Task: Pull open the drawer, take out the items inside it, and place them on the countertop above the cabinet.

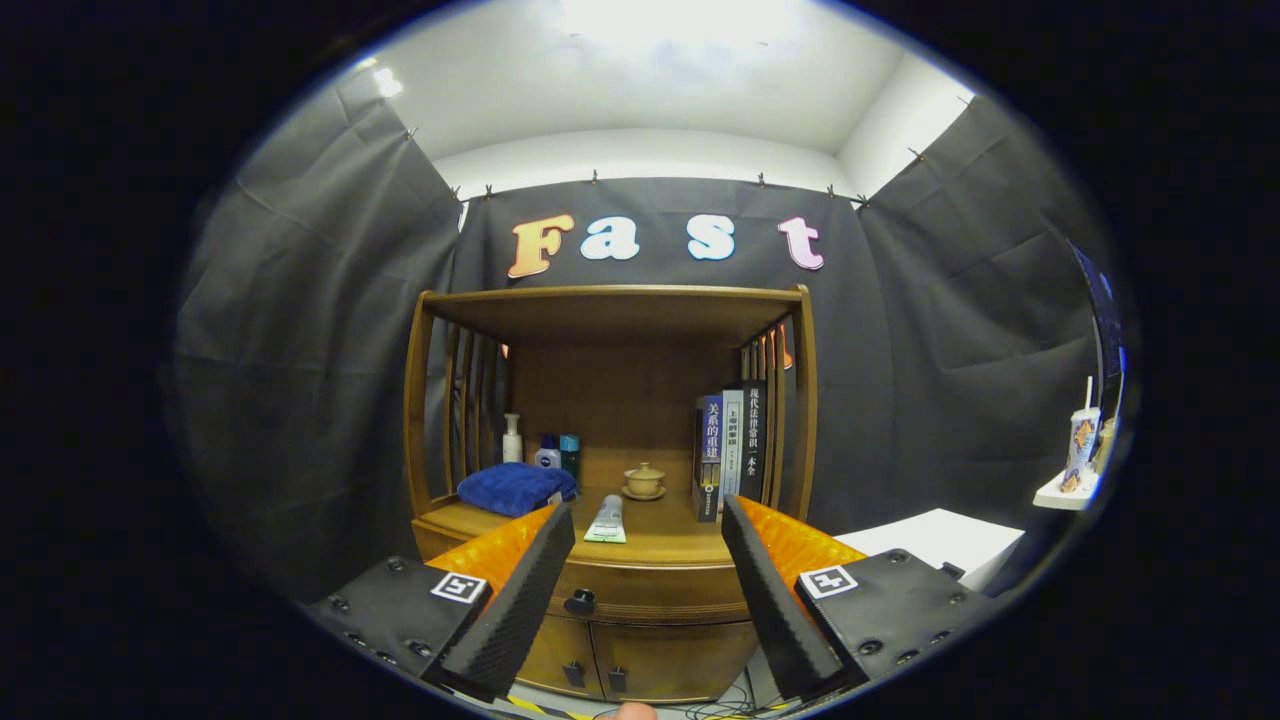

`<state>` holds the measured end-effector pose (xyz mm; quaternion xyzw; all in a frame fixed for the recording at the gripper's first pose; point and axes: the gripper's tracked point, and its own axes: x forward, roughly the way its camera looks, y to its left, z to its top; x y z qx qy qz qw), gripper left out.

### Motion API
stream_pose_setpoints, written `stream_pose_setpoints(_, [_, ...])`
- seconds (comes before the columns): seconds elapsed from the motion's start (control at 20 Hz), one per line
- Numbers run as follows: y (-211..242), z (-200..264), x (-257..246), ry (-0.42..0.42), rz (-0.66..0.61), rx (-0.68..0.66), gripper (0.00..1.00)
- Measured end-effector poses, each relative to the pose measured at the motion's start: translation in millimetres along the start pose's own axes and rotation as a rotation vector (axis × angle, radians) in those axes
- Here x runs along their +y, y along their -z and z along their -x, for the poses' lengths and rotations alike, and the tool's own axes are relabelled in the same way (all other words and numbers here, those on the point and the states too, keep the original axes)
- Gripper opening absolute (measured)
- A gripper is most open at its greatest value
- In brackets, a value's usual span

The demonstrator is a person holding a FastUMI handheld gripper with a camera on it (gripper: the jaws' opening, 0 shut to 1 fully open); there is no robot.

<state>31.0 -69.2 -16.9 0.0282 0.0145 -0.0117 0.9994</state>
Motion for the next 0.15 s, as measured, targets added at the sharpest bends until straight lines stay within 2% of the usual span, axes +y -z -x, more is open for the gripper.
stream_pose_setpoints(0.15, [-2.0,3.2,-1.1,0.004,-0.008,0.004,0.98])
